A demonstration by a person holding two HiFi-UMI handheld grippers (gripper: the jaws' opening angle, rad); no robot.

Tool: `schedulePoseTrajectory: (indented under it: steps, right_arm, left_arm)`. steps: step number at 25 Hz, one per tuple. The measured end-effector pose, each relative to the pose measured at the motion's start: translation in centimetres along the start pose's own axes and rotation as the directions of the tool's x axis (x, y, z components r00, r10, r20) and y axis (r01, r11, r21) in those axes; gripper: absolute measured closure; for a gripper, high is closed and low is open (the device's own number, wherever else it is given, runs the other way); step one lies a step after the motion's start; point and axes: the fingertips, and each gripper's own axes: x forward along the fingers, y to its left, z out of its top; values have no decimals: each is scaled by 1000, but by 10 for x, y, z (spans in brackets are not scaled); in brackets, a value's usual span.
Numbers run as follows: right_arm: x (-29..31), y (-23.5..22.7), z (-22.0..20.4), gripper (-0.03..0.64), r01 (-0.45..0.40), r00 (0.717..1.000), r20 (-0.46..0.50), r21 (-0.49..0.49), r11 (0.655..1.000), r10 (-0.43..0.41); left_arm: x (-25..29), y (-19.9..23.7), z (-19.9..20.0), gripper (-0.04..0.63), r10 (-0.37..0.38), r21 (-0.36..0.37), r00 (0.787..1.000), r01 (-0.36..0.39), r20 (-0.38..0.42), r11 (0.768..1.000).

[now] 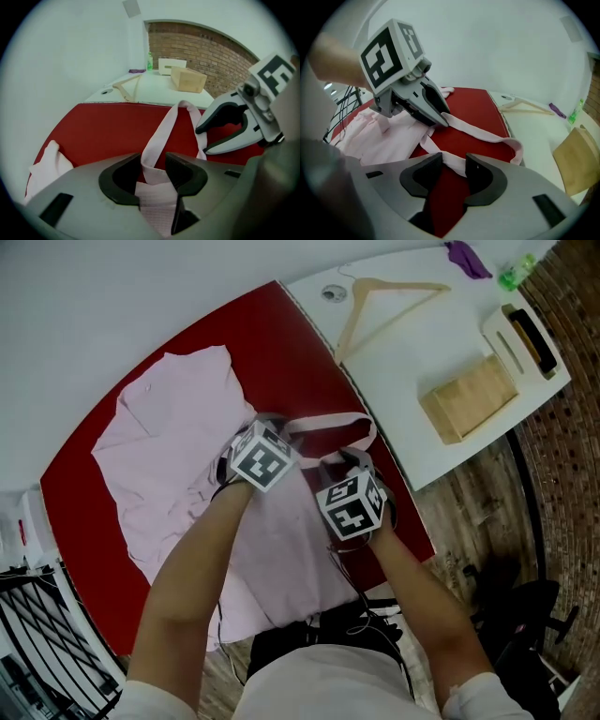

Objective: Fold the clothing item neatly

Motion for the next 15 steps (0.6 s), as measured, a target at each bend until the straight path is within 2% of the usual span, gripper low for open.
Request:
schedulePoseTrajectory:
  steps: [3, 4, 5, 6, 10, 12, 15]
  right_arm:
    - [0, -1, 0, 461, -20, 1000, 16, 51, 998, 19]
    - [0, -1, -1, 472, -23, 1000, 19, 56, 998, 22]
    - [0, -1, -1, 536, -25, 1000, 20, 58, 998, 24]
    - [0, -1, -2, 573, -26, 999, 21, 58, 998, 25]
    - [-6, -2, 4, 580, -21, 998, 53, 49, 999, 18]
    - [-11, -4, 10, 580, -15, 997, 81, 42, 999, 11]
    - [-20, -3, 22, 580, -3, 993, 120, 21, 1000, 0]
  left_arm:
    - [5, -2, 0, 442, -46, -5, 999, 46, -16, 999]
    - [6, -5, 0, 489, -61, -1, 998, 61, -16, 998]
    - [6, -7, 0, 534, -64, 6, 998, 64, -16, 998]
    - [5, -7, 0, 574, -56, 10, 998, 56, -13, 998]
    - [-21, -1, 16, 575, 8, -2, 997, -8, 76, 1000]
    - [-44, 6, 26, 575, 51, -11, 989, -50, 137, 999]
    - [-82, 19, 26, 575, 118, -58, 976, -110, 183, 992]
